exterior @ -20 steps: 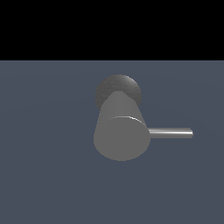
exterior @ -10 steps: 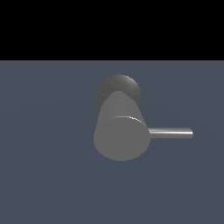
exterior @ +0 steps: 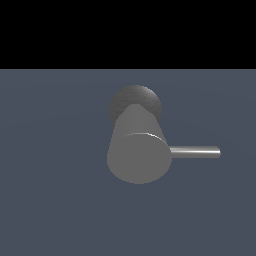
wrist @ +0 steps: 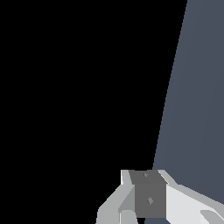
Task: Turn on the faucet by rotating a designated handle.
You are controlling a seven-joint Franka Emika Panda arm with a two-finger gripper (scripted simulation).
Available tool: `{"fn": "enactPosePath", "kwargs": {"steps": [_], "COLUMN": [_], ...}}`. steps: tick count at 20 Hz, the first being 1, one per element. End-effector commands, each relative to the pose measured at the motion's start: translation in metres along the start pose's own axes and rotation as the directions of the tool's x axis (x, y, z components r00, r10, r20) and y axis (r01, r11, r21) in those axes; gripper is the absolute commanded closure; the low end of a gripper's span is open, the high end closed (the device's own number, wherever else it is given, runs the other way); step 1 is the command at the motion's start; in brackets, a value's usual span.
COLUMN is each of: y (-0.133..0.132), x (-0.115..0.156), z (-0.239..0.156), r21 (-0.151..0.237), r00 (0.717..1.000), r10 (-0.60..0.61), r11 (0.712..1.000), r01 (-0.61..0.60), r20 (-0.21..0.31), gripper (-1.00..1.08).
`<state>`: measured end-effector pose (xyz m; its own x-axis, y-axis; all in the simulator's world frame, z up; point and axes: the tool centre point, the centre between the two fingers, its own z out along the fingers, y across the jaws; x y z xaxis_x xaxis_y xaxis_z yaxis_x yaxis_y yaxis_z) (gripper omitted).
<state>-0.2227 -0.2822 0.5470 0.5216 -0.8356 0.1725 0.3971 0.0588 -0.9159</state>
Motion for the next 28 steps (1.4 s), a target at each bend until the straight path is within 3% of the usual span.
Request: {"fn": "enactPosePath", "kwargs": {"steps": [1,7,13,16,20,28], "y": [0.018,0.074,0.149,0.191,0.25,0.364], "x": [0.016,0.046,0.057,0.054,0.042,-0.016], "z": [-0.017,-0.053,-0.083,-0.094,-0.103,-0.104], "r21": [0.057,0.185,0.3,0.351,0.412,0.499], "r00": [0.995,0.936,0.812,0.727,0.591,0.27], "r10": [0.068,0.259,0.466,0.566,0.686,0.855], "r11": [0.996,0.958,0.878,0.821,0.727,0.485], "r01": [-0.064,-0.218,-0.374,-0.451,-0.549,-0.718], "r20": [-0.078,-0.236,-0.35,-0.39,-0.424,-0.442], "gripper": [1.08,1.08,1.08,1.08,1.08,1.08]}}
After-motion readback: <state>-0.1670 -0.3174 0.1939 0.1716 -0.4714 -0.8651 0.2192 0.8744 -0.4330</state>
